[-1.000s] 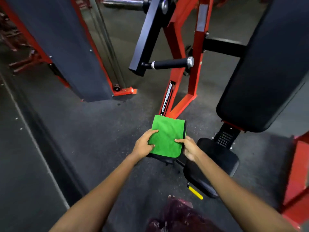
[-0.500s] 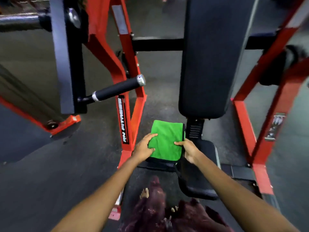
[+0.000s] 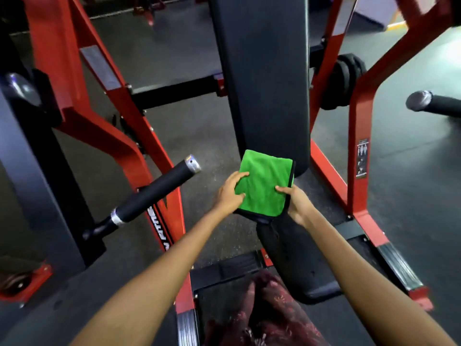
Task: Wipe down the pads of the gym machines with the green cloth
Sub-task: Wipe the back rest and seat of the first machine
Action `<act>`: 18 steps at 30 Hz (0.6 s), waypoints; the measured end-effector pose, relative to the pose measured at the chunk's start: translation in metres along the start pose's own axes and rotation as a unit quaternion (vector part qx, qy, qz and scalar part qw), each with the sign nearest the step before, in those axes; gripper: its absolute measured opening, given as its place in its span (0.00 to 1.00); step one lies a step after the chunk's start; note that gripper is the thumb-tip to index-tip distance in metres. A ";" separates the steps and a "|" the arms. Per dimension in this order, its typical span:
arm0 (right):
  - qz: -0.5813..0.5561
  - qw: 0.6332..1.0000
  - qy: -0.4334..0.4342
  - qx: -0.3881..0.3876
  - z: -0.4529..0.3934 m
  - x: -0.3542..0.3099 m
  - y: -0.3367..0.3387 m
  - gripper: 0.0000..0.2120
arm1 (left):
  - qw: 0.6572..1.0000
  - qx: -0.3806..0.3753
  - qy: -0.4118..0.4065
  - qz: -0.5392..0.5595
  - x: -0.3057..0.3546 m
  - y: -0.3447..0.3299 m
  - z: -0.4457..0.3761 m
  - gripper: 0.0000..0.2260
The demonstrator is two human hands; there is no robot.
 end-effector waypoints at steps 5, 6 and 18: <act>-0.022 0.998 0.066 -0.012 -0.026 -0.080 -0.022 0.16 | 0.995 0.073 -0.050 0.043 0.046 0.032 -0.055 0.25; -0.020 0.997 0.077 -0.015 -0.030 -0.095 -0.026 0.16 | 0.994 0.083 -0.057 0.051 0.054 0.038 -0.063 0.25; 0.007 0.977 0.196 -0.078 -0.057 -0.245 -0.101 0.13 | 0.968 0.190 -0.145 0.073 0.145 0.138 -0.149 0.23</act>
Point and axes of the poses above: each hand's wrist, its own z-axis away from the middle knuckle, its own y-axis out of the back of the hand, x = y × z, the point moved 9 cm from there along -z, towards the middle knuckle
